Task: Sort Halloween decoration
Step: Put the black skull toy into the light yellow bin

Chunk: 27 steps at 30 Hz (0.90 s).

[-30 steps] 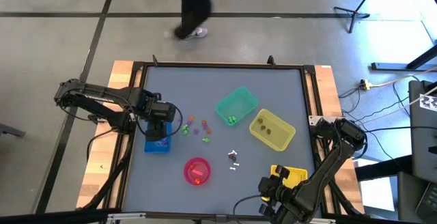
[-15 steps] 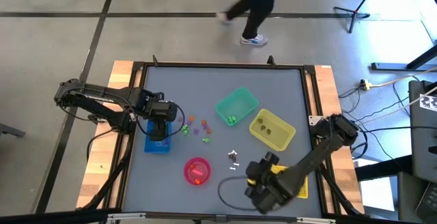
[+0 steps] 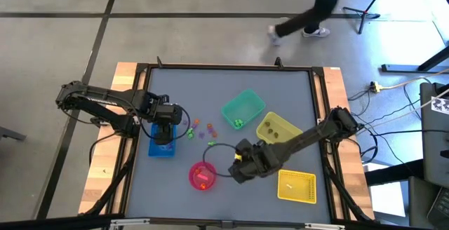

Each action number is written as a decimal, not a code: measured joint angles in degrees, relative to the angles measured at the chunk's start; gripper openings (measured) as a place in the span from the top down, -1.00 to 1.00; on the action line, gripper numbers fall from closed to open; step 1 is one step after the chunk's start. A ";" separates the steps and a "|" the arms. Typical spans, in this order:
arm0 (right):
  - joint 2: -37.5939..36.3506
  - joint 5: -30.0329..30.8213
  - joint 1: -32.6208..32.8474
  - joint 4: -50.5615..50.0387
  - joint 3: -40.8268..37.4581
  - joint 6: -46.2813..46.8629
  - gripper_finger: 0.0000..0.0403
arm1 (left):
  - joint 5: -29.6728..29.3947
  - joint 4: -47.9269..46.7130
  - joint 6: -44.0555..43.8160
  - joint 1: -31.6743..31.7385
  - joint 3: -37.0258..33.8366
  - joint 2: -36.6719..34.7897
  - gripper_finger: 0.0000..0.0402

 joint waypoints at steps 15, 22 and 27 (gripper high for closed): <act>6.01 -6.34 -2.46 0.99 0.02 0.31 -0.24 | 0.00 0.14 -0.05 0.00 0.00 0.00 0.22; 9.55 -6.81 -2.48 2.92 0.02 0.42 -0.24 | 0.02 0.39 -0.07 0.00 0.00 0.00 0.22; 10.75 -6.96 -2.46 3.08 0.00 0.46 -0.24 | 0.02 0.39 -0.07 0.00 0.00 0.00 0.22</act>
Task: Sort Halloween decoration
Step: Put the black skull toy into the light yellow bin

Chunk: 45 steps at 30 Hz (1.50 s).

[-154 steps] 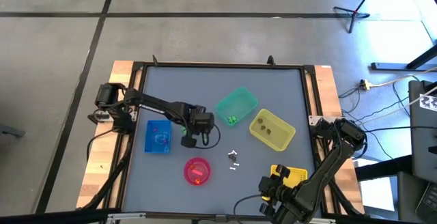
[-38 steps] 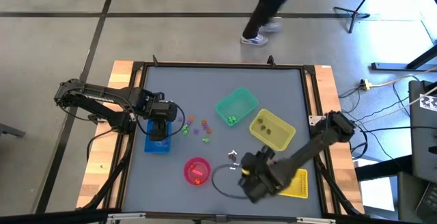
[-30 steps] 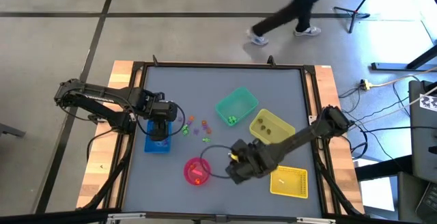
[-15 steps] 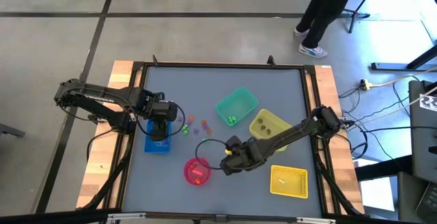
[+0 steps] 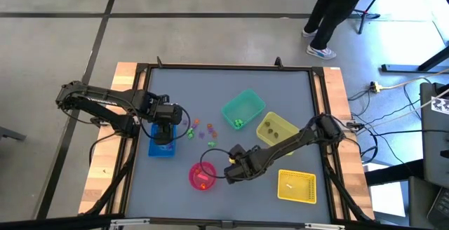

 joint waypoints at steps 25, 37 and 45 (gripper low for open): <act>3.21 -1.29 0.04 1.54 0.18 -0.17 0.19 | 0.04 1.57 0.02 -0.01 0.00 0.04 0.22; 3.28 -1.22 0.04 1.68 0.11 -0.22 0.46 | 0.04 1.55 0.02 -0.01 0.00 0.04 0.22; 3.30 -1.25 0.02 1.68 0.11 -0.24 0.56 | 0.02 1.55 0.02 0.00 0.00 0.04 0.22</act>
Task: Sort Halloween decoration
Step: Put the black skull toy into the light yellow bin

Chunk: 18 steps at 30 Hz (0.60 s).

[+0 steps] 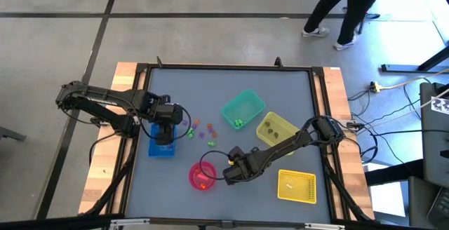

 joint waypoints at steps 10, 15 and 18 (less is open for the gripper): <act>0.02 0.00 0.00 -0.26 0.13 -0.18 0.58 | 0.00 -0.02 0.00 -0.02 0.00 -0.01 0.22; 0.49 -0.05 -0.07 -4.78 3.31 -2.93 0.58 | 0.00 -0.04 0.00 -0.02 0.00 -0.01 0.22; 0.51 0.62 -0.07 -8.97 6.94 -4.69 0.58 | 0.00 -0.02 0.00 0.00 0.00 -0.01 0.22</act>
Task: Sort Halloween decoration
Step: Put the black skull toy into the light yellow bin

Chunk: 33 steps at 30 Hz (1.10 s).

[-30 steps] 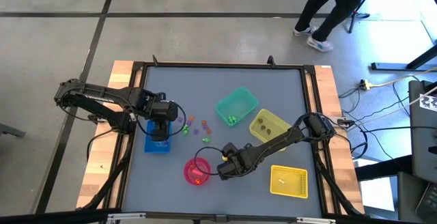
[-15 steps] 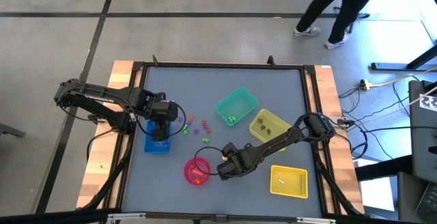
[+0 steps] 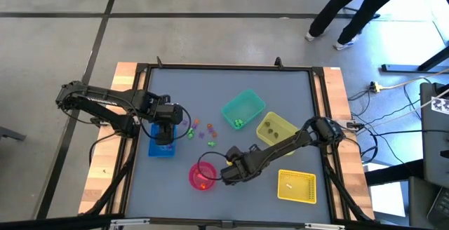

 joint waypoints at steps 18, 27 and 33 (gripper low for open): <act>-0.74 8.19 0.00 -31.38 14.22 -9.23 0.59 | 0.00 0.00 0.04 -0.01 0.00 0.00 0.22; -4.90 9.36 -0.95 -31.51 6.56 -13.92 0.59 | 0.00 0.31 0.09 -0.02 0.00 -0.02 0.22; -9.11 8.57 -1.97 -31.59 -2.44 -14.70 0.59 | 0.00 0.39 0.11 -0.02 0.00 -0.02 0.22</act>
